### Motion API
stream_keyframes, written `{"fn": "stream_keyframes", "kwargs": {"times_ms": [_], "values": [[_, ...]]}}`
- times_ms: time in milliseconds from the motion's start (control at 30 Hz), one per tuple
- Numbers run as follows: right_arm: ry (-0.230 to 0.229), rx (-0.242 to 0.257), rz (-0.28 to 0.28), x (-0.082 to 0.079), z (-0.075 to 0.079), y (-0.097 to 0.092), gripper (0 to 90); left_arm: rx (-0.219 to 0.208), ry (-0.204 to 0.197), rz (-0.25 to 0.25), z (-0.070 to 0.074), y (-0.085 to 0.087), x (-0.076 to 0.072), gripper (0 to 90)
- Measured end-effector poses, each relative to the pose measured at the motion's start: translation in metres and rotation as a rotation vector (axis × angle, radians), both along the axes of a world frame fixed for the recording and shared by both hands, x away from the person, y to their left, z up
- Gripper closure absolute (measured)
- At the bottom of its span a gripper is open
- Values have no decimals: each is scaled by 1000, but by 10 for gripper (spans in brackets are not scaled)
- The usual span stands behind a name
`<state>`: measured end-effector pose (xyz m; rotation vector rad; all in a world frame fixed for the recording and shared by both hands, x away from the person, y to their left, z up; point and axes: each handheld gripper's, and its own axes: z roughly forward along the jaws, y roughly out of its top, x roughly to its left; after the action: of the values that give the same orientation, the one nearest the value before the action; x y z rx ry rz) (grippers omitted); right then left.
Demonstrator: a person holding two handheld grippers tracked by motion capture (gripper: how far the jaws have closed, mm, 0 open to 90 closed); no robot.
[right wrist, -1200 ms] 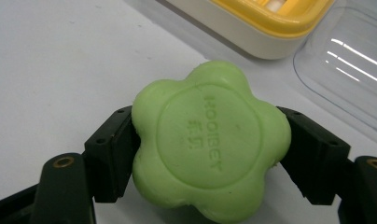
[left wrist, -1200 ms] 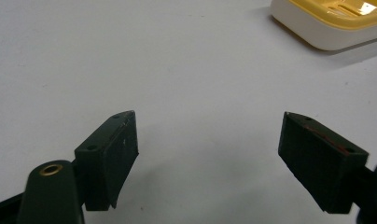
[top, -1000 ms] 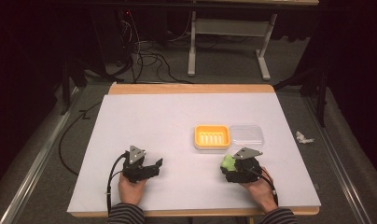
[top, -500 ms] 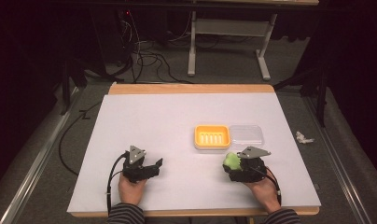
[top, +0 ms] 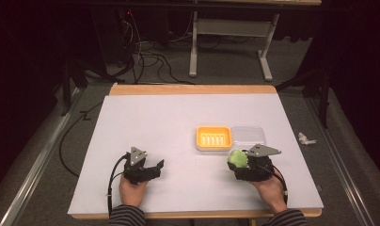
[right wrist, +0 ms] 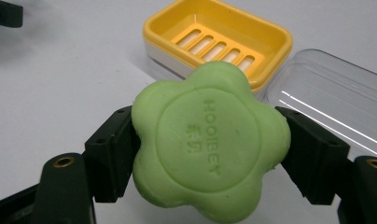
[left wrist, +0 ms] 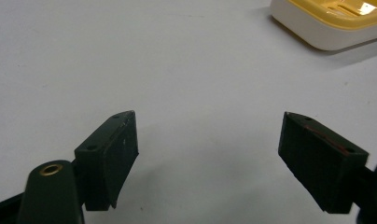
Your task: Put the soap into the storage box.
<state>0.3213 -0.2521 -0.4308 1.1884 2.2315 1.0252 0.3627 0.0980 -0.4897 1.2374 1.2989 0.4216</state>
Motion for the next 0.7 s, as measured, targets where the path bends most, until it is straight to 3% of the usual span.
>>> {"fn": "stream_keyframes", "kwargs": {"times_ms": [700], "values": [[-10,81,-7,17,22,-9,267,-1,1,1,0,0,0,203]]}}
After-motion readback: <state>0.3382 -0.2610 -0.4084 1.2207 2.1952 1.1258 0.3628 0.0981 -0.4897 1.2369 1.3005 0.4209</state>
